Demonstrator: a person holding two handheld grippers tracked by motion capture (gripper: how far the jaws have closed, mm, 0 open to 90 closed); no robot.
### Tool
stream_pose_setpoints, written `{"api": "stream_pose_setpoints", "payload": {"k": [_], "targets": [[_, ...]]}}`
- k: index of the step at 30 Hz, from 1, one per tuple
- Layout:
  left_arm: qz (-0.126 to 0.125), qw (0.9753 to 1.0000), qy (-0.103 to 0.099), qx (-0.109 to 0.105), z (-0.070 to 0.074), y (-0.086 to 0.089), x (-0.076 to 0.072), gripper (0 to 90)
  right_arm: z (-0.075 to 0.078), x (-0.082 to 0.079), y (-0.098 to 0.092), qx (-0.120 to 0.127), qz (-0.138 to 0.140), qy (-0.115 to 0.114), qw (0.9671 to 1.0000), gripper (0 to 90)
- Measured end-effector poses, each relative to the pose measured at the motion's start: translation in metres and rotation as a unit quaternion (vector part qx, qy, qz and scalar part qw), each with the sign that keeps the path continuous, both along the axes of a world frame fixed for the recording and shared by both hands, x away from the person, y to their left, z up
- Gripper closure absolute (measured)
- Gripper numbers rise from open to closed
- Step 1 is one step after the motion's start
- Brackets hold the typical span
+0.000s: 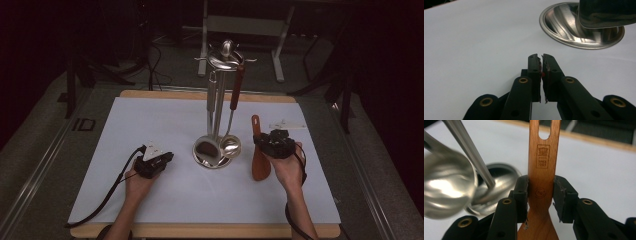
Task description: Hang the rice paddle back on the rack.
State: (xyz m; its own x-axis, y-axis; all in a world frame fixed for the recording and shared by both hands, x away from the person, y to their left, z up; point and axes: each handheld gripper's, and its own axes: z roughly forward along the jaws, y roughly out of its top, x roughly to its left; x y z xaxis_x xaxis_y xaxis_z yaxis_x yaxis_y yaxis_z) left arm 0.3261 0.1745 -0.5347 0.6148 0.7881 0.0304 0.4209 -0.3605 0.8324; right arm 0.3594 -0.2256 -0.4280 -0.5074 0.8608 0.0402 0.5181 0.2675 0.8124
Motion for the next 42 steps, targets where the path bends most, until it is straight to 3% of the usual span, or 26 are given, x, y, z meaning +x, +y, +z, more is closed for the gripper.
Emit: {"api": "stream_pose_setpoints", "payload": {"k": [3,9,14,21,31,38,42], "targets": [[-0.001,1.0000,0.000,0.001,0.000,0.000,0.000,85.5,0.008,0.001,0.000,0.006,0.002,-0.017,0.9998,66.3],[0.000,1.0000,0.000,0.001,0.000,0.000,-0.001,85.5,0.032,0.004,-0.003,0.041,0.029,-0.055,0.9972,66.2],[0.000,1.0000,0.000,0.001,0.000,0.000,-0.001,85.5,0.059,0.006,-0.002,0.064,0.062,-0.092,0.9917,66.2],[-0.001,1.0000,0.000,0.000,0.000,0.001,0.000,85.5,0.085,0.007,0.001,0.079,0.087,-0.124,0.9853,66.2],[-0.001,1.0000,0.000,0.000,0.000,0.001,0.000,85.6,0.109,0.012,-0.001,0.123,0.138,-0.150,0.9712,66.2],[-0.001,1.0000,0.001,0.000,0.000,0.001,0.000,85.6,0.122,0.017,-0.008,0.165,0.163,-0.153,0.9607,66.2],[-0.001,1.0000,0.001,0.000,0.000,0.001,0.000,85.6,0.128,0.021,-0.011,0.196,0.184,-0.147,0.9519,66.2]]}}
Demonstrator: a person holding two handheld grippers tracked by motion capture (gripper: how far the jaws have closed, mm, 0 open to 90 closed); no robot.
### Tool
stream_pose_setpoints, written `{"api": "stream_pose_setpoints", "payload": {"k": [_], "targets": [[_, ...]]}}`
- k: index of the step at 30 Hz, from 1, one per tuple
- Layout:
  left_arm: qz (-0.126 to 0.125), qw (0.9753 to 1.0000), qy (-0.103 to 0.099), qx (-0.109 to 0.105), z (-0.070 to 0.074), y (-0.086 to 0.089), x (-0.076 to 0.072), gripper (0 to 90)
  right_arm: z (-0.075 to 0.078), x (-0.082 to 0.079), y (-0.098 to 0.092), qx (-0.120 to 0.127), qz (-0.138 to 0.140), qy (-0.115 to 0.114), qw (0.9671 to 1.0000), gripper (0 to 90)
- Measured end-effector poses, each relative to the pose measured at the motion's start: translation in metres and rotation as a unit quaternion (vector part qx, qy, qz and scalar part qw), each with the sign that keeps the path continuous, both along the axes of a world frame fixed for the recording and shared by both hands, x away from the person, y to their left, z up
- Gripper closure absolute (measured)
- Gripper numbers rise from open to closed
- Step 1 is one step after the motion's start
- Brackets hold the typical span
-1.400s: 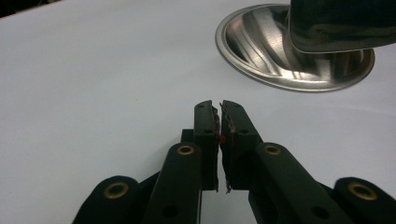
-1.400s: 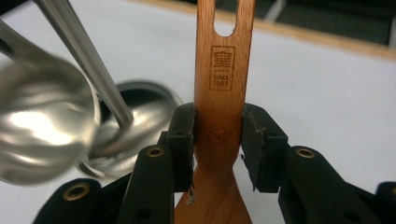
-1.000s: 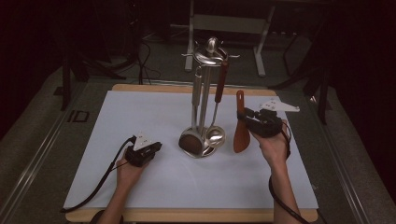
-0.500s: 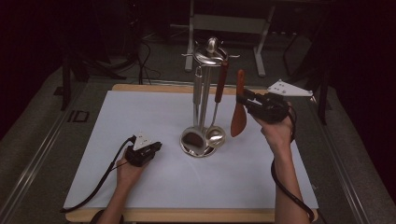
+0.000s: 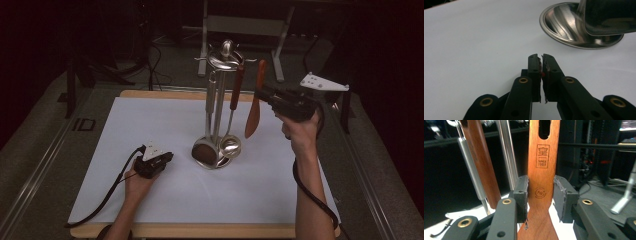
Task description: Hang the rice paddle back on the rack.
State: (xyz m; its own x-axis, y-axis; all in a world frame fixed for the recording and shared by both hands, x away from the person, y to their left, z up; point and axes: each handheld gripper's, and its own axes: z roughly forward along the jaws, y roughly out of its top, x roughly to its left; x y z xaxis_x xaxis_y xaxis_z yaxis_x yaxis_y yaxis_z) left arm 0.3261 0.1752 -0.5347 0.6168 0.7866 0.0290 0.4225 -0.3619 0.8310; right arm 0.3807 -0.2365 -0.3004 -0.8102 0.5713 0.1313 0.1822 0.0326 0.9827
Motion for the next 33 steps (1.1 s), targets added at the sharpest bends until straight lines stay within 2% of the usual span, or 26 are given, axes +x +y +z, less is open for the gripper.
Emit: {"api": "stream_pose_setpoints", "payload": {"k": [4,10,18,23,28,31,32,33], "targets": [[0.000,1.0000,0.000,0.000,0.000,0.000,0.000,85.6,0.003,0.006,-0.001,0.019,0.020,0.008,0.9996,66.2],[0.001,1.0000,0.001,0.001,0.000,0.000,0.000,85.5,0.007,0.011,0.000,0.030,0.042,0.013,0.9986,66.2],[0.000,1.0000,0.001,0.001,0.000,0.000,0.000,85.6,0.011,0.018,0.009,0.021,0.064,0.022,0.9975,66.2],[0.000,1.0000,0.001,0.000,-0.001,0.000,0.001,85.5,0.011,0.024,0.012,0.033,0.086,0.032,0.9952,66.1],[0.000,1.0000,0.001,0.001,0.000,0.000,0.000,85.6,0.010,0.028,0.017,0.024,0.109,0.048,0.9926,65.9],[0.000,1.0000,0.001,0.001,0.000,0.000,0.000,85.5,0.009,0.027,0.016,0.020,0.097,0.046,0.9940,62.6],[0.000,1.0000,0.001,0.001,0.000,0.000,0.000,85.5,0.008,0.027,0.016,0.015,0.087,0.046,0.9950,57.2],[0.000,1.0000,0.001,0.000,0.000,0.000,0.000,85.5,0.007,0.026,0.015,0.011,0.078,0.046,0.9958,55.6]]}}
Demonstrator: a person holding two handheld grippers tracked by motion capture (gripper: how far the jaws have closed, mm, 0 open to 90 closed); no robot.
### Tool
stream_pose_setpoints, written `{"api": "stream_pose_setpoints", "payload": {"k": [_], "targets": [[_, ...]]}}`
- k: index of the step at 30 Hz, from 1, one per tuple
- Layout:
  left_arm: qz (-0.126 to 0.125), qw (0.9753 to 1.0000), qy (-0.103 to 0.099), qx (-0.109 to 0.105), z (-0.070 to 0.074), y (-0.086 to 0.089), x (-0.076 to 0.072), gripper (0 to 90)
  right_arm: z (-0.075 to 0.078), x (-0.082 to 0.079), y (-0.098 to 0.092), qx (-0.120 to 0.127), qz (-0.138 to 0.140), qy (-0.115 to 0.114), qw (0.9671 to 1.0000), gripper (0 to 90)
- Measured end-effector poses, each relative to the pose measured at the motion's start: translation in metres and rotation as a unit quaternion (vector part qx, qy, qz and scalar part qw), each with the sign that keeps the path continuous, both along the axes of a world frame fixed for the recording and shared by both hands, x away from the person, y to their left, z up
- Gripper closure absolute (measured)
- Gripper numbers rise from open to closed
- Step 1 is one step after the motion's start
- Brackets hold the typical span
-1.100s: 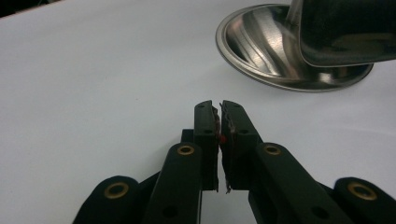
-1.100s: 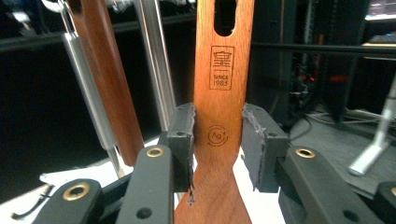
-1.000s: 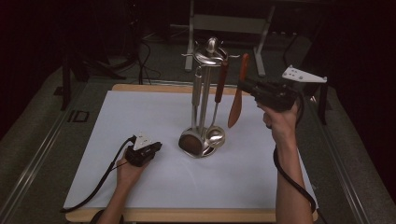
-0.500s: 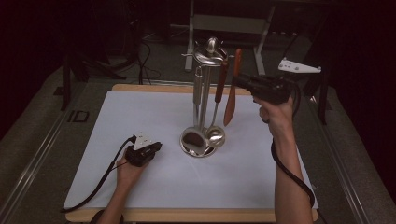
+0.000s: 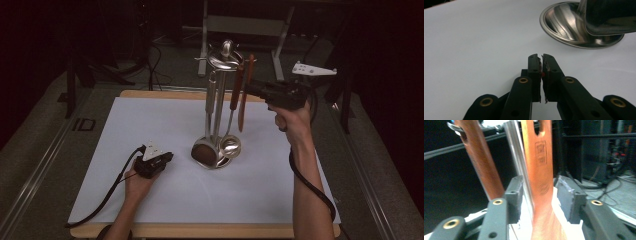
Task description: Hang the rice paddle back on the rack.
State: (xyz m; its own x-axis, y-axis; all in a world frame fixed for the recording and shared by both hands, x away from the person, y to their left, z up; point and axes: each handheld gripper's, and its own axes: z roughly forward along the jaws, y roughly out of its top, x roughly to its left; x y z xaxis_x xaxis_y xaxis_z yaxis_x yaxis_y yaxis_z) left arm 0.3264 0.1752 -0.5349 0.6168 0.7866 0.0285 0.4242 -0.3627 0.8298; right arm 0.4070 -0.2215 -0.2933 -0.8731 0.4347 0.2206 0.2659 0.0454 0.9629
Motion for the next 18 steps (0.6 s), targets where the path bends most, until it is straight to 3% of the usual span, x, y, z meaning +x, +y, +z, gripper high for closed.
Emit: {"api": "stream_pose_setpoints", "payload": {"k": [9,14,18], "targets": [[0.002,1.0000,0.000,0.000,0.000,0.000,0.000,85.5,0.001,-0.010,-0.009,-0.033,-0.056,-0.026,0.9976,49.9],[0.004,1.0000,-0.002,0.000,0.000,0.000,0.000,85.4,0.004,-0.016,-0.014,-0.031,-0.067,-0.036,0.9966,48.5],[0.005,1.0000,-0.003,-0.001,0.000,0.000,0.000,85.2,0.003,-0.020,-0.017,-0.047,-0.090,-0.043,0.9939,47.4]]}}
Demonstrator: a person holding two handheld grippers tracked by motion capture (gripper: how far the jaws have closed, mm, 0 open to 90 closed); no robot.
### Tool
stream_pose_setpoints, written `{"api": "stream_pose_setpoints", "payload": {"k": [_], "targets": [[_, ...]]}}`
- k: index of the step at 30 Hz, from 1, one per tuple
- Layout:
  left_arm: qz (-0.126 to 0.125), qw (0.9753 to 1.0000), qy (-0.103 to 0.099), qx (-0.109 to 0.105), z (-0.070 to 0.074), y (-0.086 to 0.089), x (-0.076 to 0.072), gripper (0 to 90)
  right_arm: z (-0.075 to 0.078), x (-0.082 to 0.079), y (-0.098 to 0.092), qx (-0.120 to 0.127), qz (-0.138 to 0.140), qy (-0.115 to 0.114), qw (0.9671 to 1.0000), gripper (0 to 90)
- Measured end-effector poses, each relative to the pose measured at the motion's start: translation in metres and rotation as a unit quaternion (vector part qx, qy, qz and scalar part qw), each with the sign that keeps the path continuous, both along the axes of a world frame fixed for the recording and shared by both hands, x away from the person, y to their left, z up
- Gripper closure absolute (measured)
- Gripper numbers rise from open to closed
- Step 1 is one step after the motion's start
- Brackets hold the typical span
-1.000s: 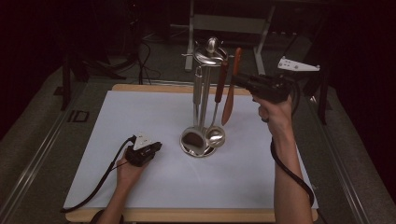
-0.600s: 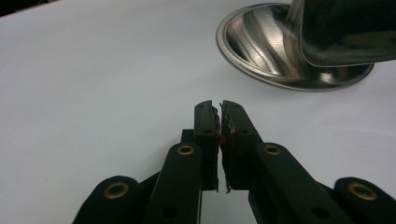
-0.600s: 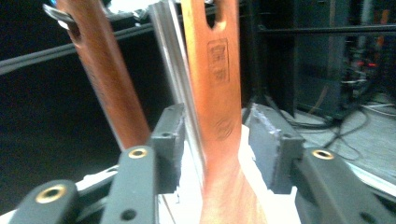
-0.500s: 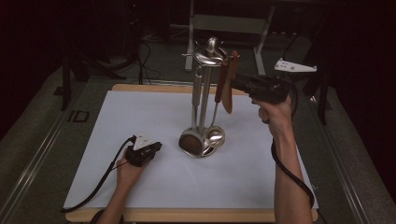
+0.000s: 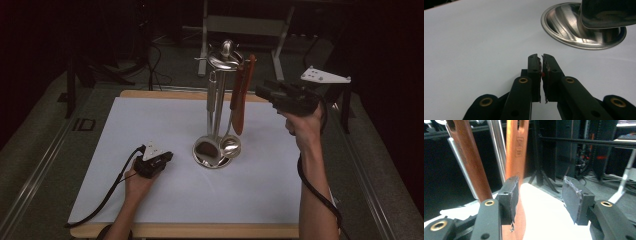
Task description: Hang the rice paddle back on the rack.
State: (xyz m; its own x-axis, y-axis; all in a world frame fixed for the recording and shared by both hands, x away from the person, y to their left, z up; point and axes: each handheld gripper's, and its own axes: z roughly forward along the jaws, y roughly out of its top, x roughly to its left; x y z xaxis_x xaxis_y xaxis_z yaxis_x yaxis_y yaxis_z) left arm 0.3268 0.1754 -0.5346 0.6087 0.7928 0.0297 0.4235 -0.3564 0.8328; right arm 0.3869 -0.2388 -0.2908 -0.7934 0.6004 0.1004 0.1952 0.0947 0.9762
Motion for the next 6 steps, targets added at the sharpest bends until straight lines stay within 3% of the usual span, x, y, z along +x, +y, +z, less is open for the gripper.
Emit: {"api": "stream_pose_setpoints", "payload": {"k": [6], "targets": [[0.005,1.0000,-0.001,-0.002,0.0002,0.0004,0.0005,84.4,-0.0038,-0.0047,-0.0010,-0.027,-0.029,-0.007,0.9992,45.9]]}}
